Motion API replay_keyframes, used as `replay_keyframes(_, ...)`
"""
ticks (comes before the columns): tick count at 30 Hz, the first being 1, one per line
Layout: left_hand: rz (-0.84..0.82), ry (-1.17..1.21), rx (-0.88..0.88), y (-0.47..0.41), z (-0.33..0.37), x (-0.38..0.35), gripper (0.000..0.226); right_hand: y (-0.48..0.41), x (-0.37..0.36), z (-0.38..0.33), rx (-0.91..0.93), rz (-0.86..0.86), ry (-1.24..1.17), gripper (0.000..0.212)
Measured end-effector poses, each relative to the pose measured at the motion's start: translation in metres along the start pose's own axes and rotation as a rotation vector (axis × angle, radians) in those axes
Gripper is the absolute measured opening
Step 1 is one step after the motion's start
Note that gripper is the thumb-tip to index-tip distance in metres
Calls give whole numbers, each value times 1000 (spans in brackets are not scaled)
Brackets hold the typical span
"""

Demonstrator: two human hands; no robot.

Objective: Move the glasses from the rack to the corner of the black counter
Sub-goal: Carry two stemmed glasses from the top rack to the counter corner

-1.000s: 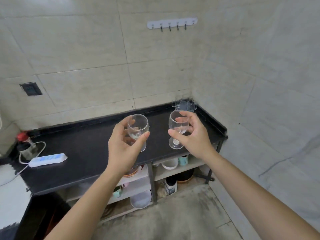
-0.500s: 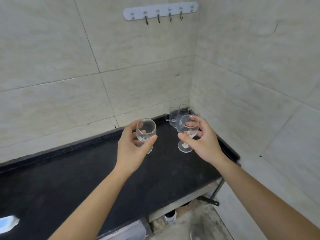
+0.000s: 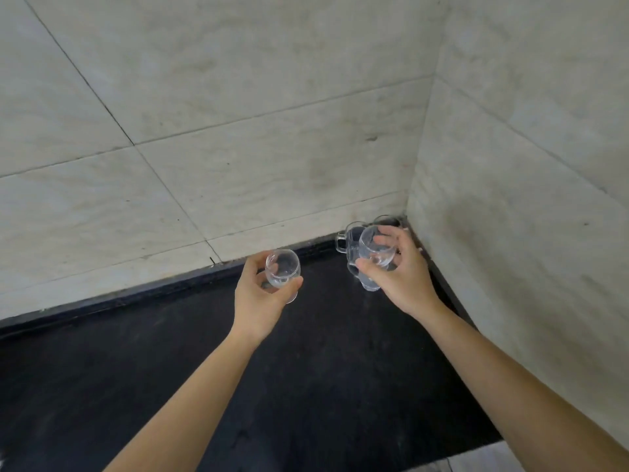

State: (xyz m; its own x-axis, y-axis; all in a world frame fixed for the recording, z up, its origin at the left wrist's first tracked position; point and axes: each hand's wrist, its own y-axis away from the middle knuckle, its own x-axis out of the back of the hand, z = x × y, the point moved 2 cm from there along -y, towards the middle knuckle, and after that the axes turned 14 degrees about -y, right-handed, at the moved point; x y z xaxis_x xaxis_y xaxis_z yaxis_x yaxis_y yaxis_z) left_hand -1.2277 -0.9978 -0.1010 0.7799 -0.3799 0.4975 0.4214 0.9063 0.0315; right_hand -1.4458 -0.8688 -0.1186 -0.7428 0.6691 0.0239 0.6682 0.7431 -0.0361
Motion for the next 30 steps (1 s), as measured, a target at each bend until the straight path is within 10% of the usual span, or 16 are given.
replay_keyframes(30,-289,-141,54,-191,-177,-96,59,-130,-122,181,-256,-3,415,72)
